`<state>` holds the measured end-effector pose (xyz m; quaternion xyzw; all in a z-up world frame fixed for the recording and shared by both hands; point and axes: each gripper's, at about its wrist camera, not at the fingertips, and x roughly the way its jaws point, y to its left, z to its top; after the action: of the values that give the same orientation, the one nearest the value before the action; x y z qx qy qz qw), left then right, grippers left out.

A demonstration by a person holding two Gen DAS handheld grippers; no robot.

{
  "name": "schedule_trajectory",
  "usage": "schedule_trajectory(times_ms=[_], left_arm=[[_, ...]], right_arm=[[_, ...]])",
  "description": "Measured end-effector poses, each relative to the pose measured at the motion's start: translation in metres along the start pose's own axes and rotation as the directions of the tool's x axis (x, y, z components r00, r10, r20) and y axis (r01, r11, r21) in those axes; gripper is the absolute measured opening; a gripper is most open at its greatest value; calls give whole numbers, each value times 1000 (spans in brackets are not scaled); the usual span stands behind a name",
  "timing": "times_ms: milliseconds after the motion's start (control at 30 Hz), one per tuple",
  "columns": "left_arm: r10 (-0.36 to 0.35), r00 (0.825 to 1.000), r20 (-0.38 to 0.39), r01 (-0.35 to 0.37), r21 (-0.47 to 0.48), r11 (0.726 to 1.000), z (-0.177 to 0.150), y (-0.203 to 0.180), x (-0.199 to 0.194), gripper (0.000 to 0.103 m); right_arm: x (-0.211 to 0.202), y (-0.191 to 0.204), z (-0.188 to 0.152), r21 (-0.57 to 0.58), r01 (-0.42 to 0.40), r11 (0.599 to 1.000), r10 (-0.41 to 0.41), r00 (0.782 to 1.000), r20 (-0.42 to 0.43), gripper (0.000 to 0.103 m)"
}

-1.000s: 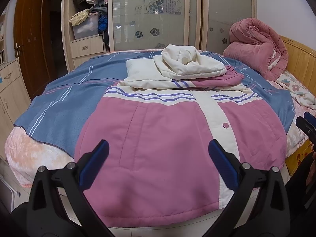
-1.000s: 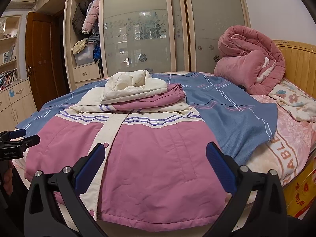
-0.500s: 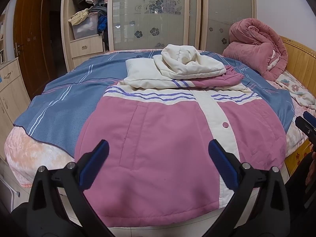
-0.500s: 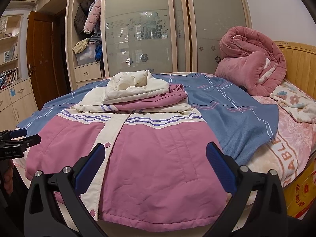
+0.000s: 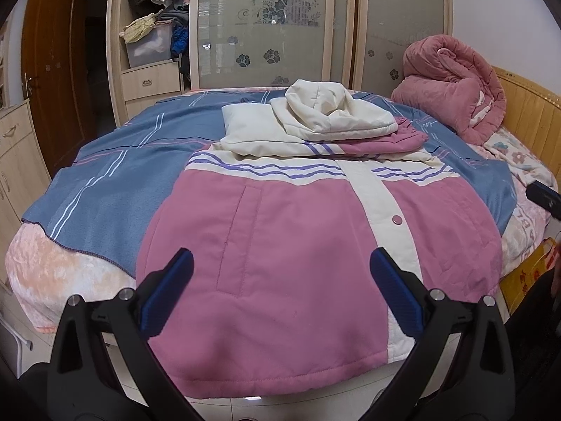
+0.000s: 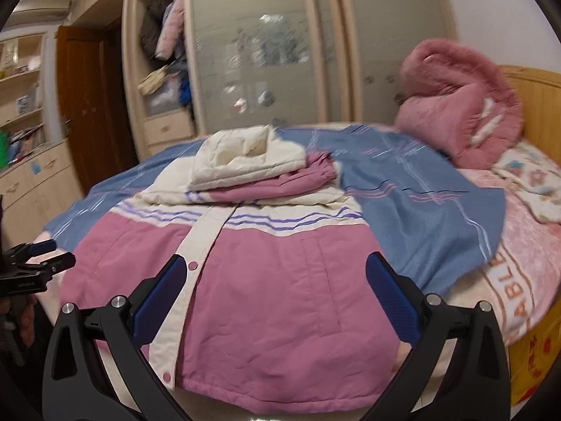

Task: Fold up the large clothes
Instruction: 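Move the right tool to the jacket hem and grasp it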

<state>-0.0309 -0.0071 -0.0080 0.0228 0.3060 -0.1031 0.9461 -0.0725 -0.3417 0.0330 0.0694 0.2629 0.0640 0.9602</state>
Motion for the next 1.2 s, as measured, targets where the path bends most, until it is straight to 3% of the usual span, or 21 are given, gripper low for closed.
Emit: schedule_trajectory(times_ms=[133, 167, 300, 333, 467, 567, 700, 800, 900, 1033, 1200], left_arm=[[-6, 1000, 9, 6, 9, 1000, 1, 2, -16, 101], [-14, 1000, 14, 13, 9, 1000, 1, 3, -21, 101], [-27, 1000, -1, 27, -1, 1000, -1, 6, -28, 101], [-34, 999, -8, 33, -9, 999, -1, 7, -30, 101], [-29, 999, 18, 29, -9, 1000, -3, 9, -35, 101], [-11, 1000, 22, 10, 24, 1000, -5, 6, -27, 101], [-13, 1000, 4, 13, 49, 999, -9, 1, -15, 101], [-17, 1000, -8, 18, 54, 998, -10, -2, -7, 101], [-26, 999, -18, 27, 49, 998, -9, -5, 0, 101], [-46, 999, -19, 47, 56, 997, -9, -10, 4, 101], [-53, 998, -31, 55, 67, 996, -10, -14, 10, 101]], right_arm=[[24, -54, 19, 45, -78, 996, 82, 990, -111, 102], [36, -73, 20, 83, -116, 990, 129, 977, -168, 102], [61, -126, 13, 204, -180, 962, 226, 947, -230, 102], [68, -135, 9, 224, -219, 950, 273, 930, -247, 101], [97, -151, -5, 217, -324, 921, 379, 876, -299, 76], [127, -162, -24, 236, -307, 922, 379, 839, -391, 60], [127, -161, -32, 233, -349, 908, 415, 824, -386, 59], [121, -155, -40, 247, -429, 869, 495, 778, -388, 59], [113, -152, -50, 247, -466, 850, 527, 752, -396, 59], [101, -157, -63, 305, -525, 794, 607, 698, -379, 59], [106, -149, -85, 359, -597, 717, 695, 577, -429, 59]])
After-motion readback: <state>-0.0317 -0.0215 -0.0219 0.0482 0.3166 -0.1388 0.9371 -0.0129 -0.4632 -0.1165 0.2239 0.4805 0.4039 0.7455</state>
